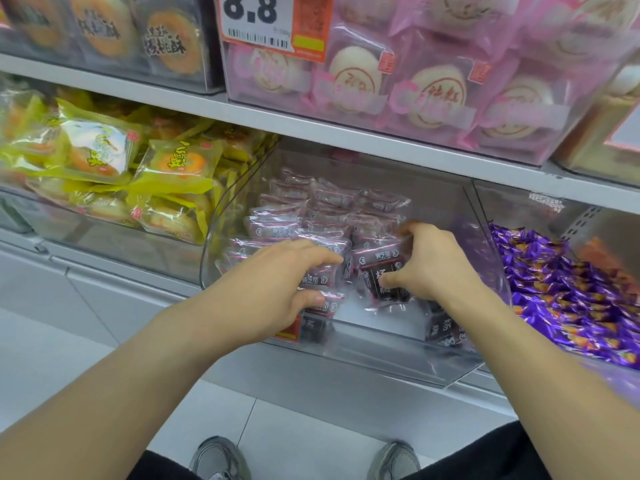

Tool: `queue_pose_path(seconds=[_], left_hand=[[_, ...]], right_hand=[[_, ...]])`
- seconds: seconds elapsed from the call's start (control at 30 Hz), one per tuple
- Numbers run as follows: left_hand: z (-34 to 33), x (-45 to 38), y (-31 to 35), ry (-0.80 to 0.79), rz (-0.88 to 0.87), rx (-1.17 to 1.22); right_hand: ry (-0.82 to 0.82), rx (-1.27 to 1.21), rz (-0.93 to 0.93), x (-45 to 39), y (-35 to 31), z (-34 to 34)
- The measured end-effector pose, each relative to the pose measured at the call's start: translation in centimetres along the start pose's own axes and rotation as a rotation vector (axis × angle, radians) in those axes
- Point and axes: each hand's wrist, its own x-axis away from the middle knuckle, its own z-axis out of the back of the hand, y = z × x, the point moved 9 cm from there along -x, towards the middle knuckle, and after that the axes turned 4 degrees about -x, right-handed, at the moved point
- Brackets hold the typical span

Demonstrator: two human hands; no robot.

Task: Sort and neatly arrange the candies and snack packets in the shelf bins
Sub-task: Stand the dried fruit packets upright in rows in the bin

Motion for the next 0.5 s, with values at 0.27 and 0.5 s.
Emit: queue_pose_path(seconds=[0.27, 0.5], left_hand=[[0.0, 0.1, 0.0, 0.006, -0.010, 0.010], [0.0, 0.1, 0.2, 0.020, -0.029, -0.008]], right_hand=[[-0.039, -0.106, -0.056, -0.3, 1.5, -1.5], [-0.019, -0.191, -0.102, 0.5, 2.1, -1.6]])
